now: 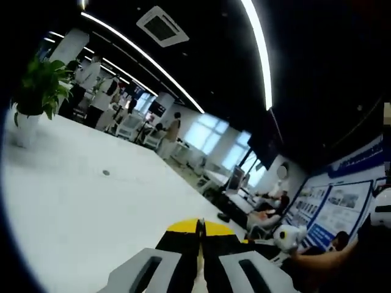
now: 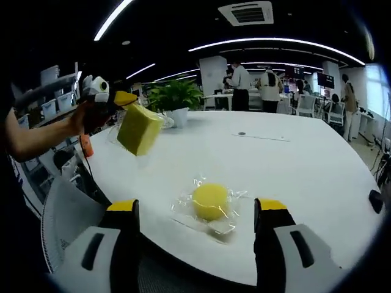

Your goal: Compare the silicone blocks by pressing each to a similar depth, holding the contact briefly, and releasing to observe deformation and rebound differences across the visible hardness samples.

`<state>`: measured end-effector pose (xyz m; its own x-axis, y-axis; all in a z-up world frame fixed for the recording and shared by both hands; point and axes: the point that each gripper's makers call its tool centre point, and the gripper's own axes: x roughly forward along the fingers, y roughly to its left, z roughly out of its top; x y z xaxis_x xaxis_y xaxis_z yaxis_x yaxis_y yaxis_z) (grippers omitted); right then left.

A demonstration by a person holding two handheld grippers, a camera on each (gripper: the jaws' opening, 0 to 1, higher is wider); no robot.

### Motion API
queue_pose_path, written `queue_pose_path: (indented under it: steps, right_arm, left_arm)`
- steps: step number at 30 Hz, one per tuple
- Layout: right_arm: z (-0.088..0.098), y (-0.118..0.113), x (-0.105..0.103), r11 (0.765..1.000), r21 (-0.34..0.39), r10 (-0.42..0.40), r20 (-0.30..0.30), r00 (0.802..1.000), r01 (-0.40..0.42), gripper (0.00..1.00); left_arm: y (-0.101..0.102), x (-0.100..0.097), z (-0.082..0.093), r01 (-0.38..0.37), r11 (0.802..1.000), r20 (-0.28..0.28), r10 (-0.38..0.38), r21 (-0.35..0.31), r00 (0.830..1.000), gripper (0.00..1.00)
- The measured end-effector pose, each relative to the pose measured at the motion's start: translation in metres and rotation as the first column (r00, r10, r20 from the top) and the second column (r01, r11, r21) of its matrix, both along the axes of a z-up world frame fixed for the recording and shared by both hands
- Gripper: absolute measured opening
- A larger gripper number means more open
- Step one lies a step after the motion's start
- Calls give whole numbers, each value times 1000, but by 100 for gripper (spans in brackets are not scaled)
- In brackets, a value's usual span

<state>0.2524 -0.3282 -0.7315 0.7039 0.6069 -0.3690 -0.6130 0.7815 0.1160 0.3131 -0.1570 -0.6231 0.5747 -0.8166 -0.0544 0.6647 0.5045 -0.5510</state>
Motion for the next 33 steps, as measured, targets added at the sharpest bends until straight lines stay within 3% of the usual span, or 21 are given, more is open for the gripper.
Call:
queue_pose_path:
  steps: [9, 16, 22, 33]
  right_arm:
    - [25, 49, -8, 990, 61, 127, 36, 991, -129, 67]
    - [65, 81, -13, 964, 176, 185, 85, 979, -198, 61]
    - [97, 95, -17, 905, 351, 226, 90, 970, -243, 57]
    - [111, 106, -25, 881, 329, 309, 143, 940, -340, 46]
  left_arm:
    - [-14, -25, 23, 52, 999, 50, -51, -15, 997, 0]
    - [-28, -53, 32, 123, 992, 56, -121, -38, 991, 0]
    - [-34, -72, 38, 195, 979, 74, -191, -59, 979, 0]
    - [-40, -88, 54, 289, 948, 105, -276, -136, 955, 0]
